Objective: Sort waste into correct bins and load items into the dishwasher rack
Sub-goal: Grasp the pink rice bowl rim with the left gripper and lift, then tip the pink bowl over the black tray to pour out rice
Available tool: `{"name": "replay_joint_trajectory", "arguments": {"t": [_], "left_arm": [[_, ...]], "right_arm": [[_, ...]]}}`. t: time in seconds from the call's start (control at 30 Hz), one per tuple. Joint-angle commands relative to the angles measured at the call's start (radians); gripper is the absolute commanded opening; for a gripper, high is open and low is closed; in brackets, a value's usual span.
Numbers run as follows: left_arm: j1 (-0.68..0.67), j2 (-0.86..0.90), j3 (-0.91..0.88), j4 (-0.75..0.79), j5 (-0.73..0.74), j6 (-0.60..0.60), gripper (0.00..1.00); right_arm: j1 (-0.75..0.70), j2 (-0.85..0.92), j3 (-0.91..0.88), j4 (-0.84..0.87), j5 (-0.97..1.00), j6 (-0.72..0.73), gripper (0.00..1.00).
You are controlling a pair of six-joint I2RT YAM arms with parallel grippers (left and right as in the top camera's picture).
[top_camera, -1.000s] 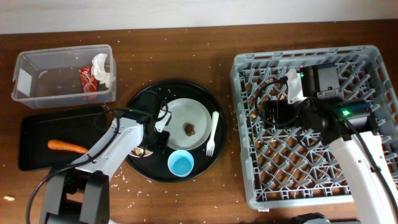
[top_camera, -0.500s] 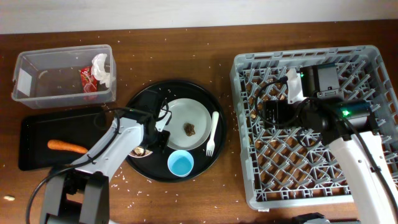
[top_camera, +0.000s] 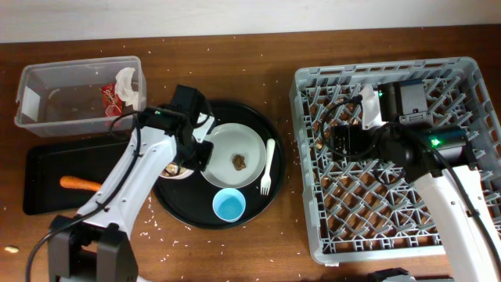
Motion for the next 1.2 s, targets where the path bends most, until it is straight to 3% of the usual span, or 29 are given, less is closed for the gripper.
{"name": "replay_joint_trajectory", "arguments": {"t": [0.0,0.1,0.23,0.47,0.6,0.8,0.9,1.17], "left_arm": [[0.084,0.002,0.091,-0.043,0.013,-0.014,0.00],[0.250,0.002,0.111,-0.052,0.203,-0.010,0.00],[0.537,0.002,0.111,-0.041,0.547,0.109,0.00],[0.858,0.009,0.111,0.021,0.875,0.190,0.00],[0.958,0.090,0.094,0.029,1.061,0.230,0.00],[1.038,0.196,0.067,0.029,1.196,0.258,0.00],[1.050,0.206,0.067,0.026,1.202,0.257,0.00],[1.117,0.208,0.066,-0.001,1.390,0.230,0.00]], "right_arm": [[-0.004,0.007,0.010,0.003,-0.005,0.007,0.99],[-0.004,0.007,0.011,0.003,-0.005,0.007,0.98],[-0.004,0.007,0.011,0.003,-0.002,0.007,0.99],[-0.004,0.007,0.010,0.002,-0.002,0.007,0.99],[-0.004,0.007,0.011,-0.009,-0.002,0.007,0.99],[-0.004,0.007,0.011,-0.012,-0.002,0.007,0.99],[-0.004,0.007,0.010,-0.012,-0.002,0.008,0.99],[-0.004,0.007,0.010,-0.012,-0.002,0.007,0.98]]}}
